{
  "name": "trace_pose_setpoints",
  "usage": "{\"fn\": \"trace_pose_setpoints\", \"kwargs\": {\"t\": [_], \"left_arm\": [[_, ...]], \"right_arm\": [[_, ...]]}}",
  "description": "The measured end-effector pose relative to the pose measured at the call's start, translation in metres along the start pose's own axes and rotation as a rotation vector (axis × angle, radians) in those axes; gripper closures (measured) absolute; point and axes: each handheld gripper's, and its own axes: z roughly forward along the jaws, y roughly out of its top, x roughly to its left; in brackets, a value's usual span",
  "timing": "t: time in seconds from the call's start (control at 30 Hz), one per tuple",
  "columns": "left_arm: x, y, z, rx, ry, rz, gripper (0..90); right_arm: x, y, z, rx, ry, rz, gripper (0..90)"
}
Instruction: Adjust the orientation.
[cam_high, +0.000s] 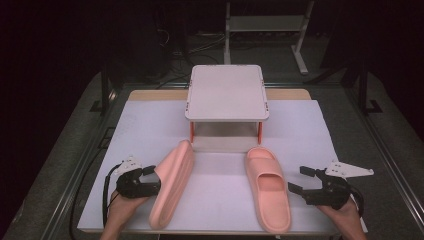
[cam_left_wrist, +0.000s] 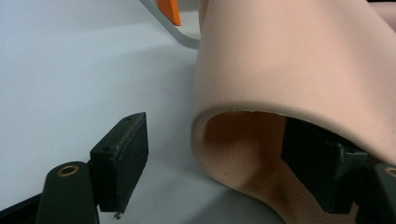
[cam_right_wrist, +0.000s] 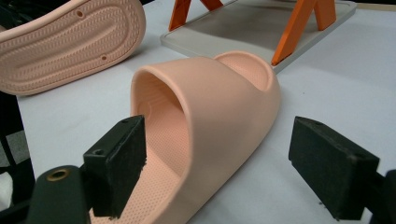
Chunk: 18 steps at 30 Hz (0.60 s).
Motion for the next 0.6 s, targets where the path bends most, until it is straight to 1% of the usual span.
{"fn": "trace_pose_setpoints", "kwargs": {"t": [0.27, 0.3, 0.5, 0.6], "left_arm": [[-0.003, 0.001, 0.001, 0.003, -0.003, 0.010, 22.5], [-0.005, 0.002, 0.001, 0.001, 0.003, 0.016, 22.5], [-0.010, 0.004, 0.002, -0.002, 0.008, 0.038, 22.9], [-0.011, 0.005, 0.002, -0.003, 0.013, 0.040, 22.9]], "right_arm": [[0.000, -0.001, -0.001, -0.001, -0.002, 0.003, 18.6], [0.000, -0.001, -0.001, 0.000, -0.001, 0.005, 18.6], [0.000, -0.001, -0.001, -0.002, 0.000, 0.005, 18.6], [0.000, -0.001, -0.002, -0.004, -0.001, 0.006, 18.6]]}}
